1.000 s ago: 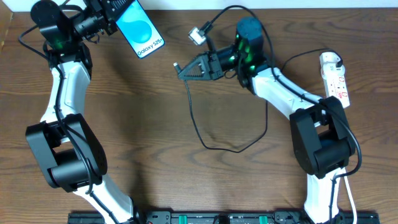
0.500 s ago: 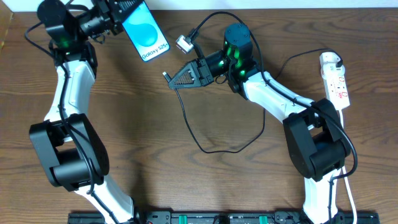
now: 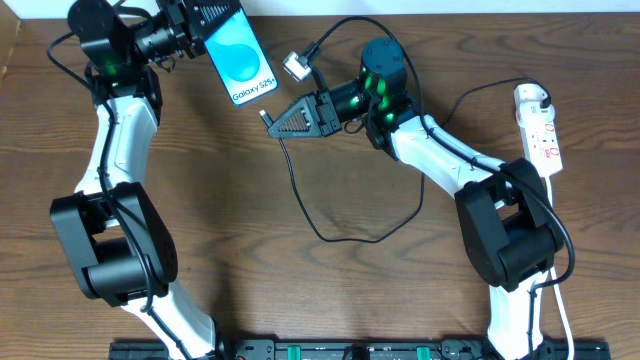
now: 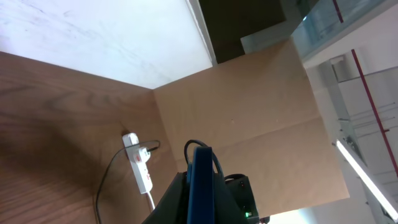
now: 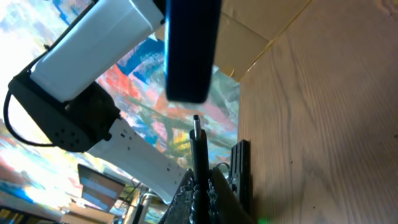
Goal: Plug charger to phone and switch on socket
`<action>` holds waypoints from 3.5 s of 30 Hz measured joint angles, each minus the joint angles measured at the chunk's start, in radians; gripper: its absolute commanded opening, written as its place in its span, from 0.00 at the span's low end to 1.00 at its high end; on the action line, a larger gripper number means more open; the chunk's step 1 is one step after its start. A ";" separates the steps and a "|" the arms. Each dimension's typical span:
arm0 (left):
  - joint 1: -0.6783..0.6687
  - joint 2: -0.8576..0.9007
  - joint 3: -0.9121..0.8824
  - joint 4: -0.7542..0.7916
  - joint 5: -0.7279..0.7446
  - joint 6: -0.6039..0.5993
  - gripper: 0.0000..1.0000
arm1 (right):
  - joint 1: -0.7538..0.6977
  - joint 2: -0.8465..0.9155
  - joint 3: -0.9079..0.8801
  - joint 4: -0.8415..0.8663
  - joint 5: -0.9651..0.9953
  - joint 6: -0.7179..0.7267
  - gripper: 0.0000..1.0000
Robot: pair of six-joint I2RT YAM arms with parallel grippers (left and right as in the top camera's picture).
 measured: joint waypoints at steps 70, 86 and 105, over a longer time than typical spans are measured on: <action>0.000 0.000 0.000 0.000 -0.032 0.064 0.07 | 0.003 0.000 0.000 0.001 0.140 -0.001 0.01; 0.004 0.000 0.000 0.000 -0.040 0.065 0.07 | 0.003 0.000 0.000 0.001 0.143 -0.001 0.01; 0.008 0.000 0.000 0.000 -0.036 0.090 0.08 | -0.002 0.000 0.000 0.001 0.146 -0.001 0.01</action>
